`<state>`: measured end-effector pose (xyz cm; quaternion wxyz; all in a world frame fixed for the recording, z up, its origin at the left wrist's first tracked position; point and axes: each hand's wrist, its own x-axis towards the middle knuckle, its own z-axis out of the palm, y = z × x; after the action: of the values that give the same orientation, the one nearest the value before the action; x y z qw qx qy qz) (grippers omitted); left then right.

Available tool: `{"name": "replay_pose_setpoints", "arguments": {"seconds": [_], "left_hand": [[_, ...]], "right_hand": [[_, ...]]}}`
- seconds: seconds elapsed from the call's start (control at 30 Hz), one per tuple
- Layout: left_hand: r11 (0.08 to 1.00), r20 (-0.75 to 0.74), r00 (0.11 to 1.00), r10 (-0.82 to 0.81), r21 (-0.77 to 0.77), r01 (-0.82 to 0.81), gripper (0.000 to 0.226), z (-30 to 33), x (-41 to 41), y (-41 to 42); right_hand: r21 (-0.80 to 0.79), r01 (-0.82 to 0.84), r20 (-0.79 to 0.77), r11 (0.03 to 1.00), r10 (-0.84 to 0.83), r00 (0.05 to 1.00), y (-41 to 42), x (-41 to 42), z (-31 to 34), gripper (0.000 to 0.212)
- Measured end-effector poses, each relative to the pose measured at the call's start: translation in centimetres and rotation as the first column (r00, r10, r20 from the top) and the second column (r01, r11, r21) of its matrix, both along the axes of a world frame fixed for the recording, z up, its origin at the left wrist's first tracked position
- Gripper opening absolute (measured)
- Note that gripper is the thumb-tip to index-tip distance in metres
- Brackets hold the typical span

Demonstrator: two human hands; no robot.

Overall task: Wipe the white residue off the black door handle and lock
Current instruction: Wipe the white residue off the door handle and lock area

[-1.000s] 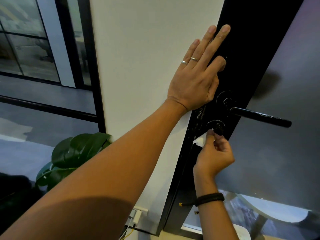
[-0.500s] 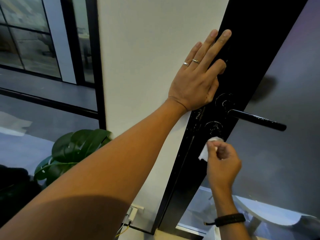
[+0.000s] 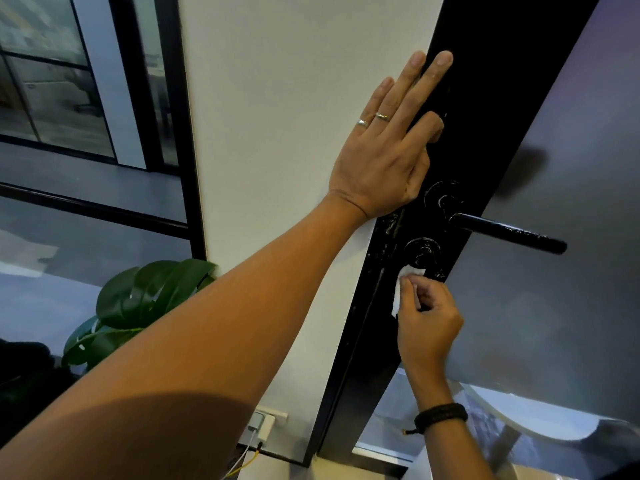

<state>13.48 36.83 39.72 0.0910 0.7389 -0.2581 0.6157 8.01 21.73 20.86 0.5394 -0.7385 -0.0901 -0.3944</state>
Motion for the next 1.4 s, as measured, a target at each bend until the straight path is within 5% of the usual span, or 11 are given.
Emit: {"name": "replay_pose_setpoints", "arguments": {"seconds": [0.57,0.8,1.0,1.4], "left_hand": [[0.999,0.008,0.999,0.035,-0.025,-0.035,0.018,0.2,-0.2,-0.2],[0.998,0.012,0.999,0.042,-0.035,-0.042,0.016,0.2,-0.3,-0.2],[0.999,0.006,1.000,0.026,-0.029,-0.026,0.016,0.3,-0.2,-0.3],[1.000,-0.037,0.999,0.010,-0.023,-0.011,0.012,0.4,-0.5,-0.2]], "right_hand": [[-0.012,0.171,0.056,0.985,-0.170,0.984,-3.1,1.7,-0.3,0.005],[-0.285,0.064,-0.099,0.956,-0.096,0.990,-2.3,0.4,-7.2,0.015],[-0.194,0.136,0.047,0.972,-0.129,0.991,-1.4,1.3,-3.1,0.011],[0.096,0.126,-0.005,0.987,-0.126,0.992,1.0,0.7,-0.9,0.009]]}}
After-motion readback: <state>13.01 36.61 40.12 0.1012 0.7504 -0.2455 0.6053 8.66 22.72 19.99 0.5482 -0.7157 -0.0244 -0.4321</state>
